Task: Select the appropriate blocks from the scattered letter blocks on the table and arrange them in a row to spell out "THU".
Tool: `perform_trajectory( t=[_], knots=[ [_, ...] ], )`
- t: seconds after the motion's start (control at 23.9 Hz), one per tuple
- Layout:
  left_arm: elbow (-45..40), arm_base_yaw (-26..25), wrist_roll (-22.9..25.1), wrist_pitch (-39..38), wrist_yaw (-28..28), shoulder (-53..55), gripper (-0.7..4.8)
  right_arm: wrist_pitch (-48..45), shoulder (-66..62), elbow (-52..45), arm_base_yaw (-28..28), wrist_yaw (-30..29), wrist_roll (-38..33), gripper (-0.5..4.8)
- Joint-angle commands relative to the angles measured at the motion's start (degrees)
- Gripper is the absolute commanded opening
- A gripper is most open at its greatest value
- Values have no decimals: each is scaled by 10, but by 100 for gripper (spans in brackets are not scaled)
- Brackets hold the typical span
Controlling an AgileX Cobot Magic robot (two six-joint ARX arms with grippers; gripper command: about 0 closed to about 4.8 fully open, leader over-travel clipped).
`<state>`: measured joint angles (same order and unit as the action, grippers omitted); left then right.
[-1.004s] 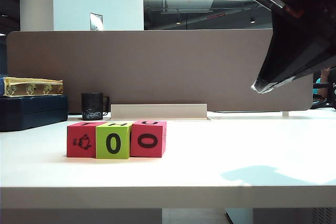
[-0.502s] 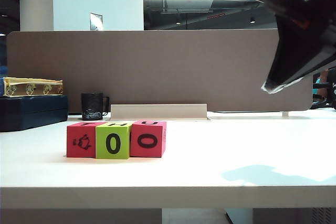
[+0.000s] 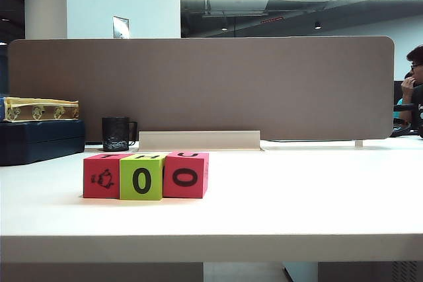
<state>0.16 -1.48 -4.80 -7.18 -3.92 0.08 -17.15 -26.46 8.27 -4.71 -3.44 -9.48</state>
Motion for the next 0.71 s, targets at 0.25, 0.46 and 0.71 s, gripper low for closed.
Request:
perform_trajectory(
  t=[0.25, 0.46, 0.71],
  knots=[
    [2, 0, -1, 4, -2, 1, -5, 40, 137, -82, 30, 48, 15, -4],
    [2, 0, -1, 4, -2, 1, -5, 160, 201, -82, 38, 49, 38, -5],
    [2, 0, -1, 4, -2, 1, -5, 235, 250, -82, 55, 50, 62, -5]
  ],
)
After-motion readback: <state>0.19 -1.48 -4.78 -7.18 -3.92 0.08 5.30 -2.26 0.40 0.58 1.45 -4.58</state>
